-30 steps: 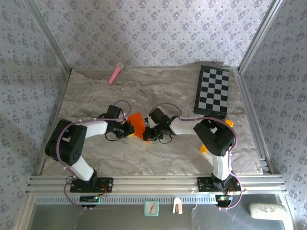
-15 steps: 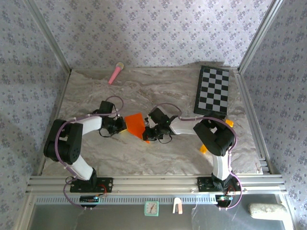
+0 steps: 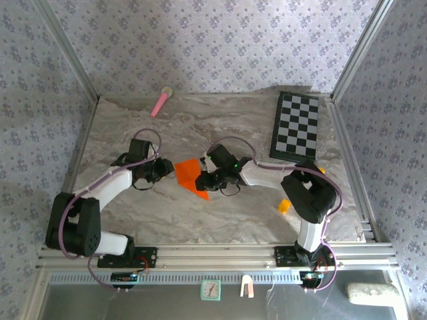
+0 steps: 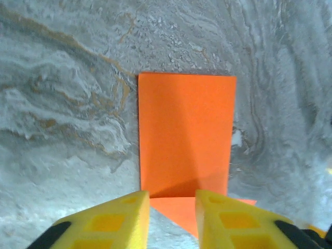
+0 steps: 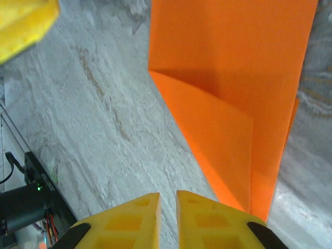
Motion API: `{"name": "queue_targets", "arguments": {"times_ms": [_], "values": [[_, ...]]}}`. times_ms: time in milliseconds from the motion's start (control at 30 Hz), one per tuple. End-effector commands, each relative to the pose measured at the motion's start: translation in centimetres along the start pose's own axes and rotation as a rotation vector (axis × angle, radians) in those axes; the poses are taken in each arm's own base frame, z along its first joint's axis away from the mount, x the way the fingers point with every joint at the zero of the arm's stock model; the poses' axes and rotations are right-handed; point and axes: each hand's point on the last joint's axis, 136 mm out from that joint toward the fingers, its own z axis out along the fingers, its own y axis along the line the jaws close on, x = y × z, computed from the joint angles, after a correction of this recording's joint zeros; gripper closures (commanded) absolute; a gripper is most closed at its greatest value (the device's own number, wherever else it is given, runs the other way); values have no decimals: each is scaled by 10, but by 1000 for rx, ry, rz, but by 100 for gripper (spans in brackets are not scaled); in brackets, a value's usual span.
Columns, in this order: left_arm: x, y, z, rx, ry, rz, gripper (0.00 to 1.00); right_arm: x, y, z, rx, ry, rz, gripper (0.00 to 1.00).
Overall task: Fold a paper plane with a square sheet of paper (pick it up from the middle)
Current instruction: Third fold the triangle at the center of the table.
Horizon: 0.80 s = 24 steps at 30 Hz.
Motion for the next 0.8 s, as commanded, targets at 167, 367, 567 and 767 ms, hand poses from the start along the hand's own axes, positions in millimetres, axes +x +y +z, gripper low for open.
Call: {"name": "queue_targets", "arguments": {"times_ms": [167,367,567,767], "values": [[31,-14,8,134,70,-164,58,-15,-22,12,106,-1,-32,83],[43,-16,26,139,124,-206,55,-15,-43,19,155,21,-14,83],[49,-11,39,117,154,-239,54,-12,-54,23,169,39,6,83],[53,-10,47,113,179,-250,54,-7,-60,27,175,54,16,83]]}}
